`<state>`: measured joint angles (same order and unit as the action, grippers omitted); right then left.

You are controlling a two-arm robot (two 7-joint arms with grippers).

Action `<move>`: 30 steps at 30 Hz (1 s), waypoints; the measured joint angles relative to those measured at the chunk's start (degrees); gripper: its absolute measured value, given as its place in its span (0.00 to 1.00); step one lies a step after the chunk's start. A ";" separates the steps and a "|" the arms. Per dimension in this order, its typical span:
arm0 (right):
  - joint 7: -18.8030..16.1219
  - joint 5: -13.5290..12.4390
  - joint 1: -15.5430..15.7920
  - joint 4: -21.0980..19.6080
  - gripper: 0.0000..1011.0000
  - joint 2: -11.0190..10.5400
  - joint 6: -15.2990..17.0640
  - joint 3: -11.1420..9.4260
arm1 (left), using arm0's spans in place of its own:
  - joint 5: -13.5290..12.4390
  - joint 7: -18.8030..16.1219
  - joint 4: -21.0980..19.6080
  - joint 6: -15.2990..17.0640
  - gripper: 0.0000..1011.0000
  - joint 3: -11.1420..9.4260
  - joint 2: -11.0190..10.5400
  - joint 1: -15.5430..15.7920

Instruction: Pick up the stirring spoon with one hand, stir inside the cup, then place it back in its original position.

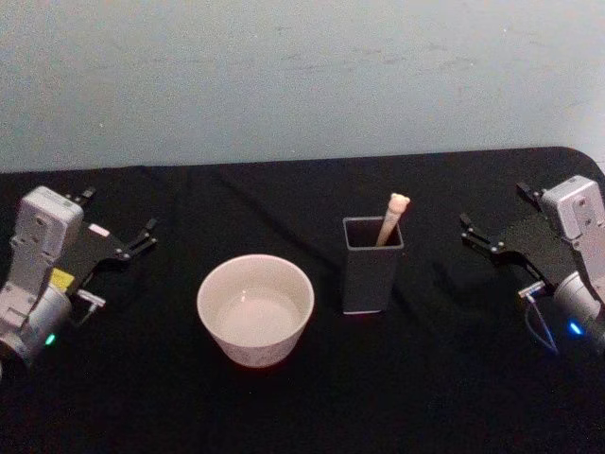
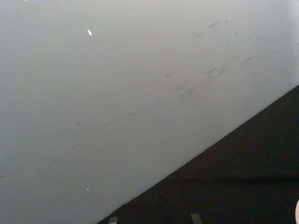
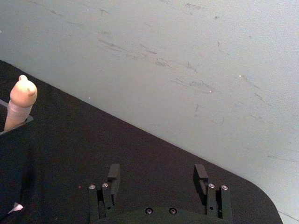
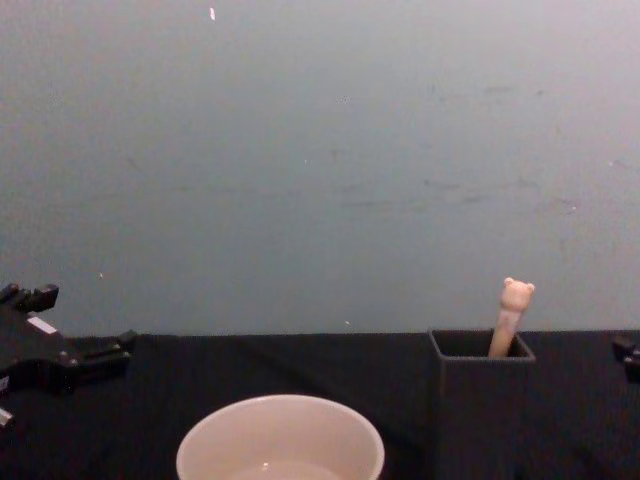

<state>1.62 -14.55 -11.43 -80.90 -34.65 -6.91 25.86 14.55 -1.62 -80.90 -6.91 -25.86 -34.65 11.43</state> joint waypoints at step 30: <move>0.00 0.00 0.00 0.00 0.99 0.00 0.00 0.00 | 0.00 0.00 0.00 0.00 0.99 0.00 0.00 0.00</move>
<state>1.62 -14.55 -11.43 -80.90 -34.65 -6.91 25.86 14.55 -1.62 -80.90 -6.91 -25.86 -34.65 11.43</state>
